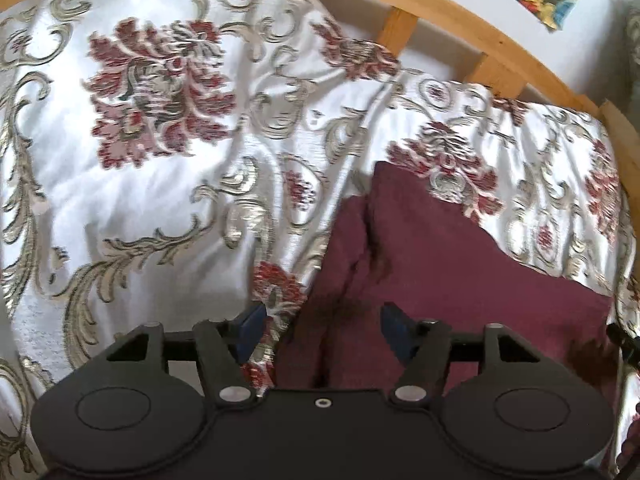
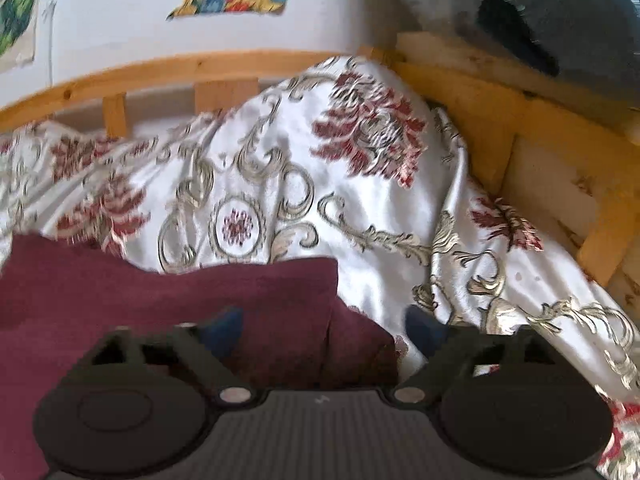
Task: Fold small clothes
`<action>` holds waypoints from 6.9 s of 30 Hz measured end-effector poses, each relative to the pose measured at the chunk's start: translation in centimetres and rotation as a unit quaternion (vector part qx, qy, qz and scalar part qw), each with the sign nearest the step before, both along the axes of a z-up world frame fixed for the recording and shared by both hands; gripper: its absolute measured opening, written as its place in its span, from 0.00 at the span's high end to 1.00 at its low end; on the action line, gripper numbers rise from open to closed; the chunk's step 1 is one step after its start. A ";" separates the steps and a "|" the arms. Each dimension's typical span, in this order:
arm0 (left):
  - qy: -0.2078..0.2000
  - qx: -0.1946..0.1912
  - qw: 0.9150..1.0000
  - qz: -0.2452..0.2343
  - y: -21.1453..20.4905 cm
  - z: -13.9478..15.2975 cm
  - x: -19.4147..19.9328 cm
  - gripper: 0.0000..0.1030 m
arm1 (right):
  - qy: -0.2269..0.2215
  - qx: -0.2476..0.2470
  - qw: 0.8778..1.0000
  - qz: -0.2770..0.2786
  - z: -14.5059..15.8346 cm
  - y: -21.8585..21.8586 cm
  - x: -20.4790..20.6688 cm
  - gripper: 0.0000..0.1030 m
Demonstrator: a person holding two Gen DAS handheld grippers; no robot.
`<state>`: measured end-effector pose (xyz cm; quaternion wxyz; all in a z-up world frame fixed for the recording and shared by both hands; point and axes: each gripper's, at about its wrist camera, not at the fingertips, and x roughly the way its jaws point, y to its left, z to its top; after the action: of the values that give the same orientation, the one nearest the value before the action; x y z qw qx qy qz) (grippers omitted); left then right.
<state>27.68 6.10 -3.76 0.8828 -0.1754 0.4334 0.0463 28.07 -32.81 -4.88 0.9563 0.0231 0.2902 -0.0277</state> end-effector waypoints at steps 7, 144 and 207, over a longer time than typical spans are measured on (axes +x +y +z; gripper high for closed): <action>-0.011 0.012 1.000 -0.023 -0.9 0.3 -0.4 0.14 | -0.022 0.058 0.998 0.004 2.0 1.5 -3.2 0.00; -0.107 0.095 0.925 -0.352 -19.9 -0.6 -5.9 0.04 | 0.036 0.119 0.982 0.143 -0.2 -1.2 0.2 0.70; -0.173 -0.088 0.929 -0.316 -17.2 0.7 -7.9 0.04 | 0.068 0.123 0.990 -0.021 -0.5 -7.8 -3.5 0.87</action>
<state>19.78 -11.13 -3.02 0.8939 -0.1113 0.3092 -0.3048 24.60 -40.58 -5.37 0.9234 0.1451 0.3551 -0.0133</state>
